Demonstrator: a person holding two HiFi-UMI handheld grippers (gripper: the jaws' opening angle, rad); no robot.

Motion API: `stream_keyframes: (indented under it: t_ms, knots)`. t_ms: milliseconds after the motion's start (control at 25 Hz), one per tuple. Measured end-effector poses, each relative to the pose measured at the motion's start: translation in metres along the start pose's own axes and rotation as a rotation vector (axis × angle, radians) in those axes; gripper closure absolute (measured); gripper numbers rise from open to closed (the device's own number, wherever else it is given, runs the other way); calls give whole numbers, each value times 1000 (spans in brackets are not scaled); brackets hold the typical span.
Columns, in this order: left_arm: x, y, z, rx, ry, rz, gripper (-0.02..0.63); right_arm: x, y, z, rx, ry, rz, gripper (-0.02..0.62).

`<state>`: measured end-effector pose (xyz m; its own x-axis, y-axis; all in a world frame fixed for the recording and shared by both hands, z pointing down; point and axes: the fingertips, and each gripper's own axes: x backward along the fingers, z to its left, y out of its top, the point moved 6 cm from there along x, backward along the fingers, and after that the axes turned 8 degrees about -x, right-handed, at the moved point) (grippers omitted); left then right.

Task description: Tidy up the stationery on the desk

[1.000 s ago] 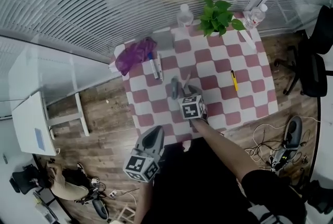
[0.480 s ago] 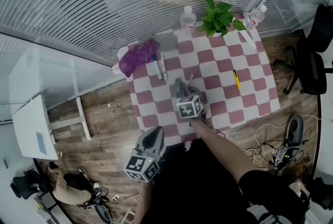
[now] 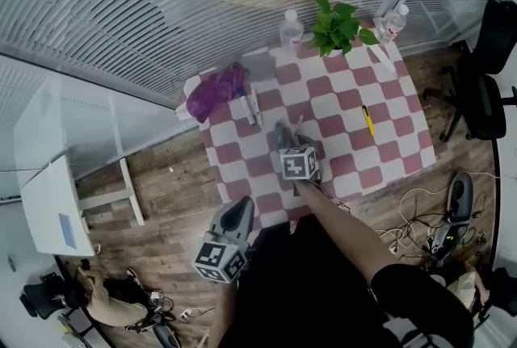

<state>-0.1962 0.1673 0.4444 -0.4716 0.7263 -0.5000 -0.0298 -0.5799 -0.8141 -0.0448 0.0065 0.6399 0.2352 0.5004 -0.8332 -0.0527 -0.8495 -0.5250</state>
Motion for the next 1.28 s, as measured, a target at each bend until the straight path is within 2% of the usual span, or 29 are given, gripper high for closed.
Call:
stream_keyframes:
  t_ms: [120, 400, 520, 680, 840, 880, 920, 960, 1280]
  knots:
    - [4, -1, 4, -2, -1, 0, 572, 0, -3, 0, -90, 29, 32, 506]
    - [9, -3, 7, -1, -6, -3, 572, 3, -2, -7, -230, 52, 7, 538]
    - [10, -3, 9, -3, -10, -5, 572, 6, -2, -7, -210, 55, 2, 575]
    - [10, -2, 11, -10, -15, -2, 572, 9, -8, -7, -126, 35, 8, 575]
    - [10, -2, 11, -12, -26, -9, 572, 9, -10, -10, -170, 34, -46, 572]
    - [10, -2, 11, -12, -27, -9, 572, 8, -9, -9, -183, 36, -56, 562]
    - [10, -2, 12, -12, -27, -8, 572, 7, -8, -8, -192, 38, -62, 503]
    - [10, -2, 12, -13, -26, -6, 572, 6, -7, -6, -195, 41, -63, 474]
    - [14, -3, 17, -6, -8, -3, 572, -5, -8, -3, -145, 8, -11, 468]
